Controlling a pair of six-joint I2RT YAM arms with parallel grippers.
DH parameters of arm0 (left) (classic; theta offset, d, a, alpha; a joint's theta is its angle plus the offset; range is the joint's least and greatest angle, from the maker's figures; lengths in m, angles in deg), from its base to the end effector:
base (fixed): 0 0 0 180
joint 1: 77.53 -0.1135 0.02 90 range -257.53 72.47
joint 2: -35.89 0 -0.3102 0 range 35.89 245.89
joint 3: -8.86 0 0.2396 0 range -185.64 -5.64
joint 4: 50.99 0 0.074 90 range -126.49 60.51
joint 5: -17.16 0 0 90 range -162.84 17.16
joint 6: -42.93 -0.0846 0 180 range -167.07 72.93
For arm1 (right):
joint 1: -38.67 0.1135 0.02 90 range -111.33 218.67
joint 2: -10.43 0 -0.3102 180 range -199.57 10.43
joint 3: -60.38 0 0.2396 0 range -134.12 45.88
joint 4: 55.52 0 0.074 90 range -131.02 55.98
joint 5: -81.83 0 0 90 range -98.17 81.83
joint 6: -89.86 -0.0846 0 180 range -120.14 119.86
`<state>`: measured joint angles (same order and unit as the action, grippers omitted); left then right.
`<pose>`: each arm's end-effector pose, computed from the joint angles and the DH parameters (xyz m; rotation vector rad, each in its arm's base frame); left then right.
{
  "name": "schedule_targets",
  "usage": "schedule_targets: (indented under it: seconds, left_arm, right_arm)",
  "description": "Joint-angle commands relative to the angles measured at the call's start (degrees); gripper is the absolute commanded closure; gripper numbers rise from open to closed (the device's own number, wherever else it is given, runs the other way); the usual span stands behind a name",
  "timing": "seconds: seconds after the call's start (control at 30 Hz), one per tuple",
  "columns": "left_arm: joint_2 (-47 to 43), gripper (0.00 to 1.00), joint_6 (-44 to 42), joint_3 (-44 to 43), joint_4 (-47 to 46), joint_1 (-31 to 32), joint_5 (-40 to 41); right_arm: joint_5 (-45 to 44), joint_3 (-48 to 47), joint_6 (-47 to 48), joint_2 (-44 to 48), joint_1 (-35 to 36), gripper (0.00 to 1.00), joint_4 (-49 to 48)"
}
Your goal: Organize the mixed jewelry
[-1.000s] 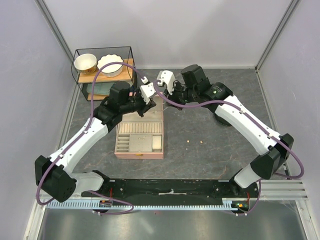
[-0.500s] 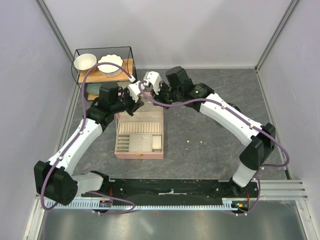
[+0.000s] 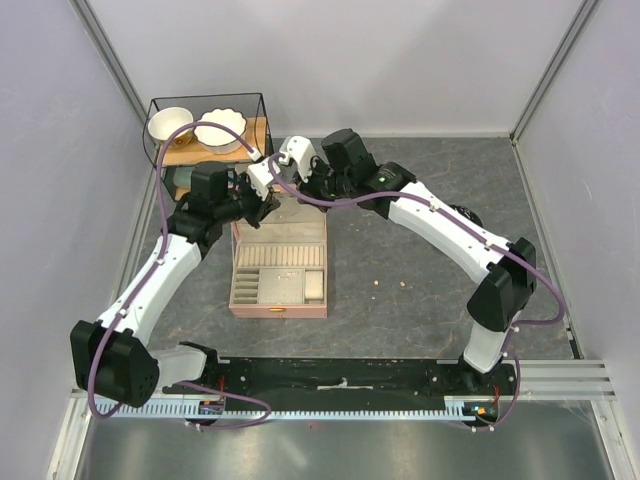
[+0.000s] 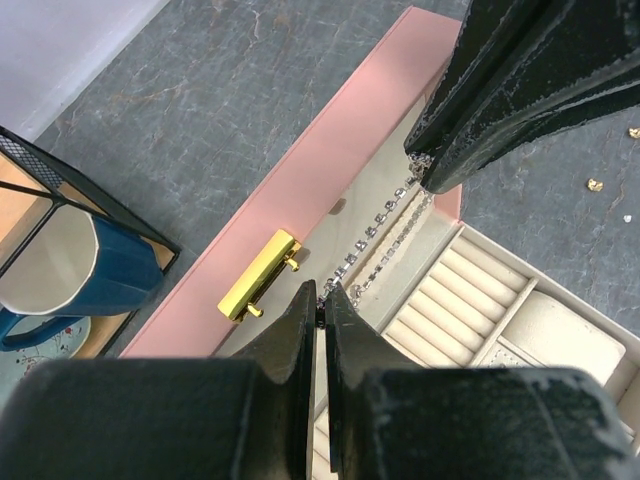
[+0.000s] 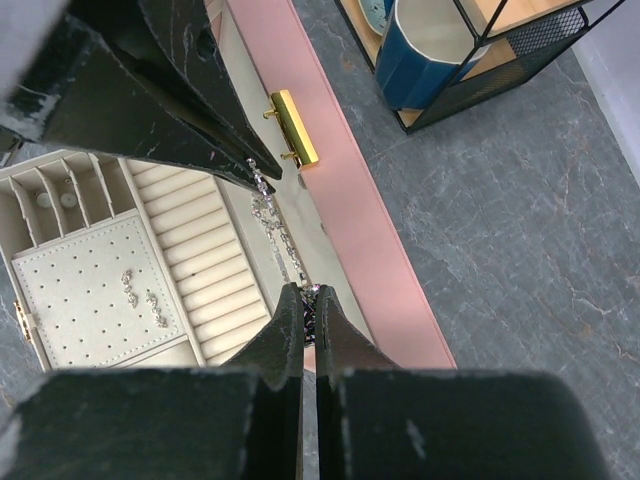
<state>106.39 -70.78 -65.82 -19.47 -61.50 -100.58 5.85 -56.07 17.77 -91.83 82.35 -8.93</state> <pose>0.2656 -0.1173 0.3550 0.9579 1.7703 -0.4092 0.3112 0.3256 0.3917 -1.2302 1.7791 0.5232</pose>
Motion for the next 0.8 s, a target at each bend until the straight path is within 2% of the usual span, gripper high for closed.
schedule_targets:
  seconds: [0.0, 0.77]
  left_arm:
    - [0.1, 0.99, -3.0, -0.2, -1.6, -1.8, 1.2]
    - [2.9, 0.98, -3.9, -0.5, -3.7, -3.6, 2.3]
  right_arm:
    - [-3.4, -2.3, -0.4, -0.4, -0.6, 1.0, 1.0]
    - [-7.0, -1.6, -0.2, -1.8, 0.5, 1.0, -1.0]
